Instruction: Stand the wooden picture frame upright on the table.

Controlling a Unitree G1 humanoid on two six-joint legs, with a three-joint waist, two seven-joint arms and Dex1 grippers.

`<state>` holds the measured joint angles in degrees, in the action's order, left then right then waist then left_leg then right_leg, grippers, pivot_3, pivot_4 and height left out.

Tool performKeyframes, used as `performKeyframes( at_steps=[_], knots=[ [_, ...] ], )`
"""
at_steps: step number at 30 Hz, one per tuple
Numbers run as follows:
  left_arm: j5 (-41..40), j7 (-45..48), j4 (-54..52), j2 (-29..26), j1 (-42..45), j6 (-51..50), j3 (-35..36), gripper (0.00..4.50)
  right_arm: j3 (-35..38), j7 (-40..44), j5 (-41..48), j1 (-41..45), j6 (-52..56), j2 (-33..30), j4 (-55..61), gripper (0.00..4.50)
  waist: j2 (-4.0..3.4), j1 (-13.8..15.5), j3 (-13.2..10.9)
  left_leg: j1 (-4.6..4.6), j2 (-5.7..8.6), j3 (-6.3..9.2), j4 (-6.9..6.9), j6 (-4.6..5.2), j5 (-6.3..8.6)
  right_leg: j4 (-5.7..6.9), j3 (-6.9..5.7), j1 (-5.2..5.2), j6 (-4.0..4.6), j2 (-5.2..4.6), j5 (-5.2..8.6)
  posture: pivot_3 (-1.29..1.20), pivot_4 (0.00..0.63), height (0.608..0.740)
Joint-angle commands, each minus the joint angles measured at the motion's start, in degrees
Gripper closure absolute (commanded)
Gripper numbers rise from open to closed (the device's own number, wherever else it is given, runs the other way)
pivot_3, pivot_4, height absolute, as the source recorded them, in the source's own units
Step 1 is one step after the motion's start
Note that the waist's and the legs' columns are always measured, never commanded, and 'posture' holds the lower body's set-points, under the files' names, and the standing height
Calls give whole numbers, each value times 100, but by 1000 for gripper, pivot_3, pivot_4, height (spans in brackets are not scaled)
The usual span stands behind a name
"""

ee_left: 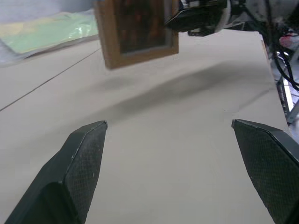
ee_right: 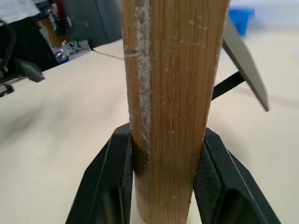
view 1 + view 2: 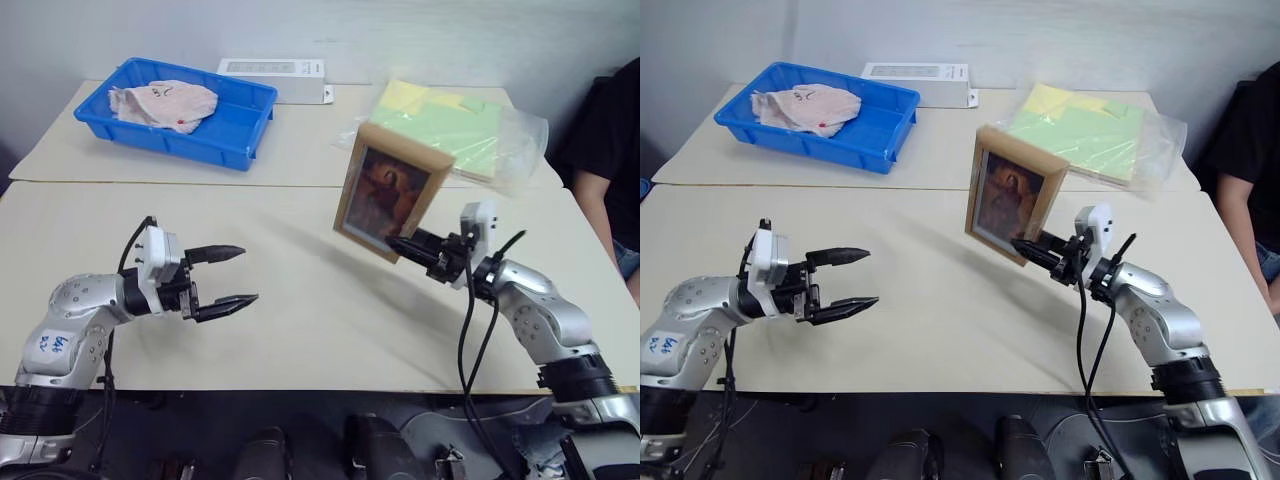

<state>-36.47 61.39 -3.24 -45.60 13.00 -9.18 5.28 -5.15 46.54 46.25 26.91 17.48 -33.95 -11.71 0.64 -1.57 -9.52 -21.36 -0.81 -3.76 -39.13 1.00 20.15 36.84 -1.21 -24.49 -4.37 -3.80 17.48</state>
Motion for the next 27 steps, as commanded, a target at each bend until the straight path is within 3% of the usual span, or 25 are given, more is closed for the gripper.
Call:
performKeyframes(
  at_steps=[1,12,16,25,27],
  knots=[
    [44,73,-243,60,4,14,178,0,361,204,-166,447,234,233,-601,3231,-10,-10,-6,-2,0,-5,1,0,0,5,2,-6,0,0,0,0,150,740],
    [190,60,-172,197,101,-28,312,0,356,534,-1568,479,-554,743,-1575,3231,-17,-31,-9,3,-1,-7,0,0,0,11,1,-5,-1,2,-1,0,150,740],
    [242,116,-87,187,146,-3,331,0,498,724,-1687,437,-829,839,-1538,3231,-18,-21,-9,7,-1,-8,0,-1,-1,13,1,0,-1,2,-1,0,150,740],
    [397,205,180,225,220,68,370,0,714,1091,-1949,218,-1344,820,-1194,209,-19,-11,-9,3,0,-3,0,-1,0,14,-2,-3,-1,2,-1,0,150,740],
    [519,223,305,187,126,166,409,0,757,1231,-1943,74,-1293,712,-982,23,-19,-14,-9,3,-1,-2,0,-1,0,14,-3,-3,-1,3,-1,0,150,740]
  ],
)
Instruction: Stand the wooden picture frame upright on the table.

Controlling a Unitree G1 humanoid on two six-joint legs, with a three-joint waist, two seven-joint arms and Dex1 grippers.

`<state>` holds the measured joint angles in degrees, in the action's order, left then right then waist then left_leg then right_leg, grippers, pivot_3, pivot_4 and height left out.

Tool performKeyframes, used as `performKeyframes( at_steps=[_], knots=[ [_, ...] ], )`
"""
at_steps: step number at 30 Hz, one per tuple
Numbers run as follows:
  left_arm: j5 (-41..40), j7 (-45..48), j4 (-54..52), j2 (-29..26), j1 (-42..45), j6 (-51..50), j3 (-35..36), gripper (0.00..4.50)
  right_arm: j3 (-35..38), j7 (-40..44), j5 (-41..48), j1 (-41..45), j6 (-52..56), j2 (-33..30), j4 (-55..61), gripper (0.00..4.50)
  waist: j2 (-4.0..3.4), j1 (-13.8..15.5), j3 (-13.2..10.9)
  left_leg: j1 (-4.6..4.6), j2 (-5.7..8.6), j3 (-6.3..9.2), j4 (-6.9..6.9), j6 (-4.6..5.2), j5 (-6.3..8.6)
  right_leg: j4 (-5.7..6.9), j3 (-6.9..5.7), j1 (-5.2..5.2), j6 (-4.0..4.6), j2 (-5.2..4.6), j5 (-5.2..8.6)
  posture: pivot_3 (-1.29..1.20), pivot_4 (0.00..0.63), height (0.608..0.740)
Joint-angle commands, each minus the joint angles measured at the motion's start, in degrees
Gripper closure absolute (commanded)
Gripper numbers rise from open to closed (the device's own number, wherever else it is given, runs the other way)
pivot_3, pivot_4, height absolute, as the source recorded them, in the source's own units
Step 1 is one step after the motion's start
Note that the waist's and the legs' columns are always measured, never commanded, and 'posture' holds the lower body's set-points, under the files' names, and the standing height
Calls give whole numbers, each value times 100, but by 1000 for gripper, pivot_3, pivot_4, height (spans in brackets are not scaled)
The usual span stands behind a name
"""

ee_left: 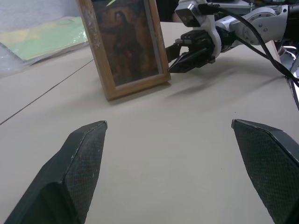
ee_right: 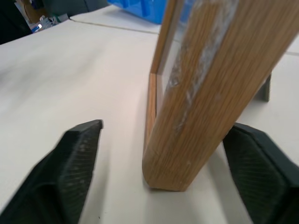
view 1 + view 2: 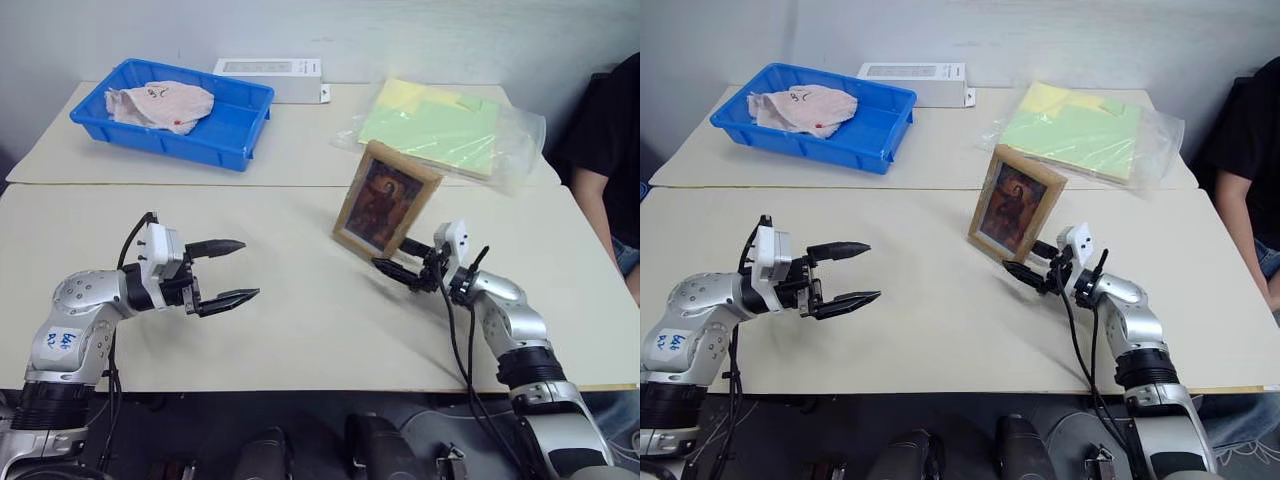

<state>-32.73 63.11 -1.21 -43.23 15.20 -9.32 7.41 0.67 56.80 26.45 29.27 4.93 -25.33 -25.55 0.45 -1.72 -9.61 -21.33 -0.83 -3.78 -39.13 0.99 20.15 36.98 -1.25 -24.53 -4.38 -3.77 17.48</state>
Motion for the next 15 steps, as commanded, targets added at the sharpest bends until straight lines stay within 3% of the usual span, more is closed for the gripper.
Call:
performKeyframes(
  at_steps=[1,8,15],
  knots=[
    [205,94,173,-81,-165,243,228,0,197,249,30,-268,8,-242,544,23,0,4,0,0,0,0,0,0,0,0,0,0,0,0,0,0,150,740],
    [880,-56,665,-156,-802,1106,577,0,647,594,58,-1233,-415,-896,1658,23,0,18,0,0,0,0,1,2,1,-5,1,2,0,-2,0,0,150,740],
    [1073,-171,700,-306,-1511,1624,1106,0,934,1151,-690,-2447,-2643,-1478,2156,23,2,22,1,6,0,-1,5,3,4,-14,2,10,0,-3,0,0,150,740]
  ],
)
